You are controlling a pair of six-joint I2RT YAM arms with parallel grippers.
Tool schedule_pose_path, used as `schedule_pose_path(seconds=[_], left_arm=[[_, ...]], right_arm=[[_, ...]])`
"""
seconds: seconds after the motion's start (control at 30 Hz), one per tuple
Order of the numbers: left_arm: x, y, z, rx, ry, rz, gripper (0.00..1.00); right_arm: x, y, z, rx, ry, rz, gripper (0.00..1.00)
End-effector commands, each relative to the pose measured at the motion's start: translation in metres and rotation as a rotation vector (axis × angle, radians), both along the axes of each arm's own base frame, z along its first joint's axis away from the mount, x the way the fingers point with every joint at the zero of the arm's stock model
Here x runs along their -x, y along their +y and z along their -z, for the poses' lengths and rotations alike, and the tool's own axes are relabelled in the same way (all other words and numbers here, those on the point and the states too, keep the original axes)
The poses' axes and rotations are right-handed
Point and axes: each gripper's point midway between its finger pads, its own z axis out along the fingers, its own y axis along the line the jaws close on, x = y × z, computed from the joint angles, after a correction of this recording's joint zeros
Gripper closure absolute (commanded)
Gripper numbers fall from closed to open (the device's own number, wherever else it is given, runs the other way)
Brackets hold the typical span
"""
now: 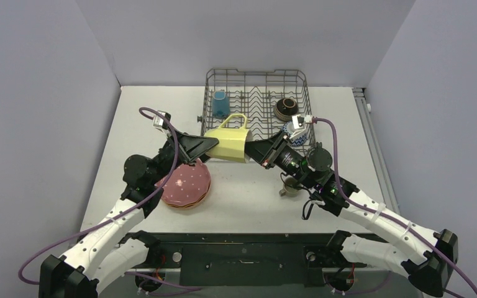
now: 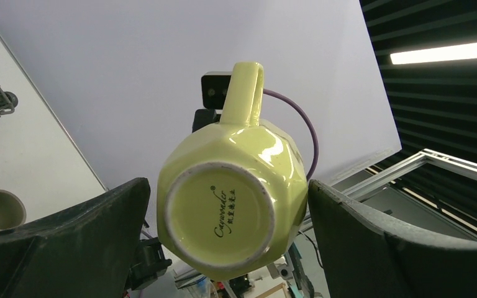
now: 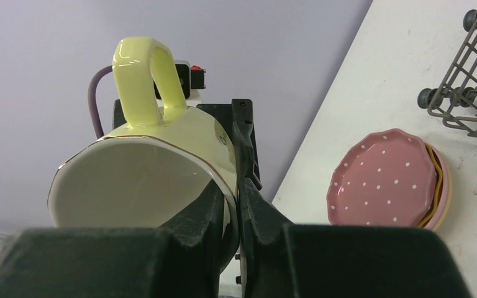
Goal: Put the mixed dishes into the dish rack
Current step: Turn the cup upside down in the dish rack.
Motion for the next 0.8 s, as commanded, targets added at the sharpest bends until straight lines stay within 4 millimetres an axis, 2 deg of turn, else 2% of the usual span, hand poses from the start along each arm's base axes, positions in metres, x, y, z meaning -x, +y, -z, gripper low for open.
schedule_pose_path(seconds=[0.0,0.4,0.77], left_arm=[[0.009,0.006,-0.019,0.05,-0.077,-0.004,0.04],[0.014,0.007,-0.027,0.08,-0.091,0.021,0.04],[0.016,0.008,-0.025,0.073,-0.082,0.023,0.03]], right_arm=[[0.01,-0.01,-0.092,-0.251,-0.163,0.006,1.0],[0.012,0.014,-0.088,-0.24,-0.164,-0.041,1.0],[0.009,0.007,-0.088,-0.237,-0.168,0.004,1.0]])
